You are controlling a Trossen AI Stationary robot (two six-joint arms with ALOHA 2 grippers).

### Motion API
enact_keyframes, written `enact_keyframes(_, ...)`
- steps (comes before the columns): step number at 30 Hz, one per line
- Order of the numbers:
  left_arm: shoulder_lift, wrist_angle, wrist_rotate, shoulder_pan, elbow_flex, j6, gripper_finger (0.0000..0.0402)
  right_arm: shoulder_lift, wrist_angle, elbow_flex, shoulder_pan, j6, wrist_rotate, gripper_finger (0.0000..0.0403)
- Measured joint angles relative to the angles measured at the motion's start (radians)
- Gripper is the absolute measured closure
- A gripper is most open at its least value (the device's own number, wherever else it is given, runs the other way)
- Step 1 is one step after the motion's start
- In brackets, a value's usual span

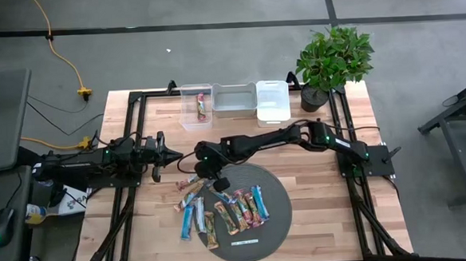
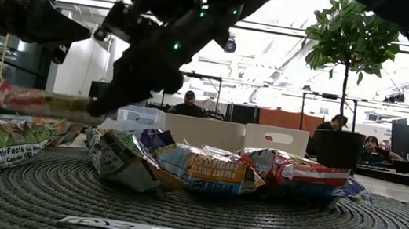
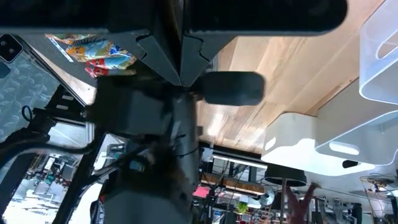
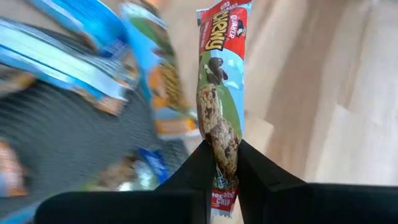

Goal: Pick and place Granola Bars by type
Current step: Put the red granola bar into the transparent bin

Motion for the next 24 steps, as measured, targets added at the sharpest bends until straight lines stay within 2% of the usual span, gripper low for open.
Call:
enact_keyframes(6, 0.0, 0.0, 0.0, 0.0, 0.0, 0.0, 0.0401, -0.079, -0.057, 0.0, 0.029, 0.001, -0.083, 0.037)
enact_keyframes(14, 0.0, 0.0, 0.0, 0.0, 0.0, 0.0, 0.0401, -0.227, -0.023, 0.0, 0.076, 0.072, -0.109, 0.0368)
enact_keyframes(18, 0.0, 0.0, 0.0, 0.0, 0.0, 0.0, 0.0401, -0.281, 0.055, 0.0, 0.089, 0.164, -0.086, 0.0372)
enact_keyframes(24, 0.0, 0.0, 0.0, 0.0, 0.0, 0.0, 0.0401, -0.301, 0.293, 0.0, 0.087, 0.38, -0.061, 0.0368)
